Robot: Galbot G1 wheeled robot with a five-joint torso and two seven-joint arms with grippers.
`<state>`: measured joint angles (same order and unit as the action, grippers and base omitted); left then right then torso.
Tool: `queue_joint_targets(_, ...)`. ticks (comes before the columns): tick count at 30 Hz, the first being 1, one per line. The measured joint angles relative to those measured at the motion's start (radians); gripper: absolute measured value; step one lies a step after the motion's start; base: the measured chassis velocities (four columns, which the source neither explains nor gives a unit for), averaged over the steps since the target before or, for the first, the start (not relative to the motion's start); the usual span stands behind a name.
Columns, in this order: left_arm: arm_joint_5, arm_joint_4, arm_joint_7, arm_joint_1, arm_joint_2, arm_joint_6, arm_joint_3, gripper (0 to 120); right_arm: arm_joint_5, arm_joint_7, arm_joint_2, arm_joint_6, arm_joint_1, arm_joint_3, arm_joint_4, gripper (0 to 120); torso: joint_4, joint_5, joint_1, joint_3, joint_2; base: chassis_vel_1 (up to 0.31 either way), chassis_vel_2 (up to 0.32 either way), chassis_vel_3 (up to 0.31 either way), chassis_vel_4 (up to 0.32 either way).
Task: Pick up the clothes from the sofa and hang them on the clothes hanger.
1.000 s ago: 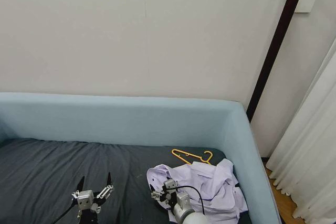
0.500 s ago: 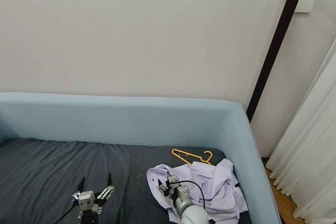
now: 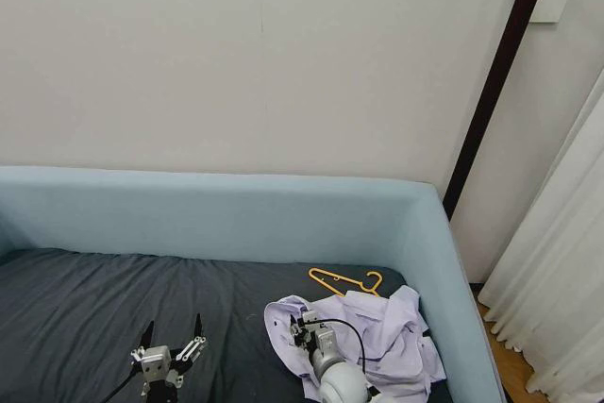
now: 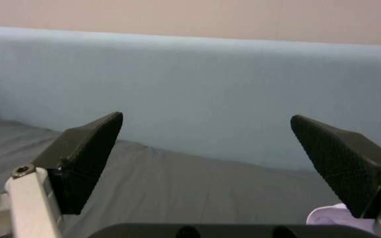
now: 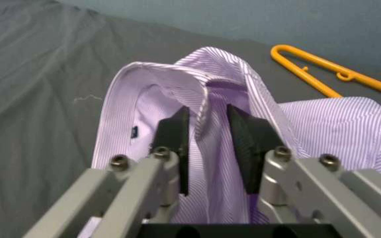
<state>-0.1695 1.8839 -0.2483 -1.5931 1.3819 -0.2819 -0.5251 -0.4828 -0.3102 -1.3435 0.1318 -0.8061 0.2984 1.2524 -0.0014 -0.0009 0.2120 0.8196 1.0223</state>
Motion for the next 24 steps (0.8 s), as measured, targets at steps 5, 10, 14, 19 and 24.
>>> queue_joint_targets(5,-0.069,-0.010,0.016,-0.002,-0.014,0.032,0.026,100,0.025,0.031,0.016,-0.002,-0.001,-0.008,-0.002,0,0.0000,0.0001,0.000,0.000,0.000,0.000,0.000,0.000,0.000)
queue_joint_targets(10,-0.267,-0.026,0.158,-0.002,-0.063,0.045,0.063,100,0.034,0.052,0.031,-0.013,-0.001,-0.012,-0.002,0,0.0001,0.0003,0.000,0.000,0.000,0.000,0.000,0.000,0.000)
queue_joint_targets(14,-0.386,-0.088,0.283,0.022,-0.110,0.039,0.100,100,0.029,0.066,0.038,-0.023,-0.001,-0.014,0.005,0,0.0000,0.0001,0.000,0.000,0.000,0.000,0.000,0.000,0.000)
queue_joint_targets(19,-0.460,-0.276,0.659,0.087,-0.169,-0.008,0.156,100,0.013,0.083,0.047,-0.035,0.000,-0.016,0.020,0,0.0001,0.0000,0.000,0.000,0.000,0.000,0.000,0.000,0.000)
queue_joint_targets(24,-0.411,-0.388,0.826,0.142,-0.163,-0.041,0.203,100,0.004,0.084,0.052,-0.035,-0.007,-0.017,0.030,0,0.0000,0.0001,0.000,0.000,0.000,0.000,0.000,0.000,0.000)
